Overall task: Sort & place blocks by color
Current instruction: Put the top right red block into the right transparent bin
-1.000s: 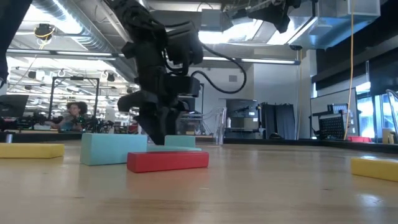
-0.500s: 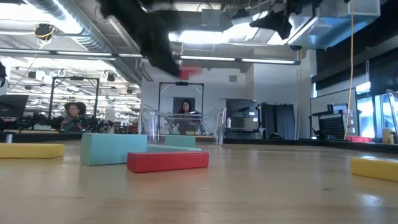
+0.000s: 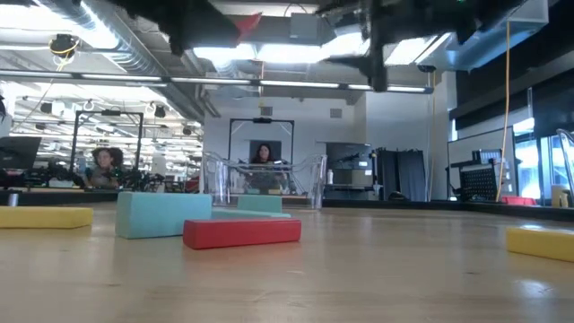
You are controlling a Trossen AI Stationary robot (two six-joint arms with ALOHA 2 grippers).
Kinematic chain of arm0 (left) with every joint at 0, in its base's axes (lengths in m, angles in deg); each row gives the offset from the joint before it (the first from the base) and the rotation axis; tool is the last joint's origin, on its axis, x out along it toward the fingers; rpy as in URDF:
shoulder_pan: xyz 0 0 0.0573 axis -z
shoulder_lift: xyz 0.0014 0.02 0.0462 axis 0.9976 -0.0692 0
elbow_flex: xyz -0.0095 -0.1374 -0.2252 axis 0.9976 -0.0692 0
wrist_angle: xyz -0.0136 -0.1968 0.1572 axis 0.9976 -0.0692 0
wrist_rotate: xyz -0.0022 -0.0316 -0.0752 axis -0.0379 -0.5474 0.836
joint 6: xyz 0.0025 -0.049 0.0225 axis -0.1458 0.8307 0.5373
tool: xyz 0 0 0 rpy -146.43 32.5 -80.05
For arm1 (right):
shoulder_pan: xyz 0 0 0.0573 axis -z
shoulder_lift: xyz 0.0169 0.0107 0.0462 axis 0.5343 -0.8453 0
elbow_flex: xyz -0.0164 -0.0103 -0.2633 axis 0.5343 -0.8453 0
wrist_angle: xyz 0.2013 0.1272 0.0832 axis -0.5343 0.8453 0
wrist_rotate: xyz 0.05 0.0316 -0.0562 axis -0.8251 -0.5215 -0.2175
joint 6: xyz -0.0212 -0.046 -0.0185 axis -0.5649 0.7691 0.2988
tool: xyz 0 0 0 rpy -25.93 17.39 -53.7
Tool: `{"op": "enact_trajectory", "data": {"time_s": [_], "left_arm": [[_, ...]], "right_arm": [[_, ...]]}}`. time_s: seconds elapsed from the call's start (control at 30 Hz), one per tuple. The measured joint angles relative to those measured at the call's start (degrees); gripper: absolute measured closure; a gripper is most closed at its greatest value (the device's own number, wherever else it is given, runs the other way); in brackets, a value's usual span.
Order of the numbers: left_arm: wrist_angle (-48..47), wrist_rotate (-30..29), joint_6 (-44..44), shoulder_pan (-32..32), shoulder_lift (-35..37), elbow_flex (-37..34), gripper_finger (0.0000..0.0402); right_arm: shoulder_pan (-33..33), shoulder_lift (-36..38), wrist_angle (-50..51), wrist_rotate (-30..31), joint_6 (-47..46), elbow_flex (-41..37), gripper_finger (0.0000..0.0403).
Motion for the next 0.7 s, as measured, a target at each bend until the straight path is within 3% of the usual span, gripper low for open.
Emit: {"op": "enact_trajectory", "data": {"time_s": [0.1, 0.27, 0.43, 0.7], "left_arm": [[-16.4, 0.2, -3.4, -0.2, -4.5, 7.9, 0.0285], [-28.9, 3.8, -8.3, -0.1, -14.6, 19.0, 0.0285], [-28.7, 8.1, -9.0, -0.7, -21.9, 24.5, 0.0285], [-29.9, 10.3, -5.8, -2.2, -23.7, 25.3, 0.0285]], "right_arm": [[0.0, -3.8, -0.7, -3.0, -6.5, 2.1, 0.0094], [-1.2, -9.4, -0.7, -2.2, -8.1, 5.5, 0.0094], [-2.0, -14.3, -0.5, -1.7, -8.1, 7.1, 0.0098], [-3.1, -15.4, -1.0, 0.9, -7.8, 7.2, 0.0153]]}}
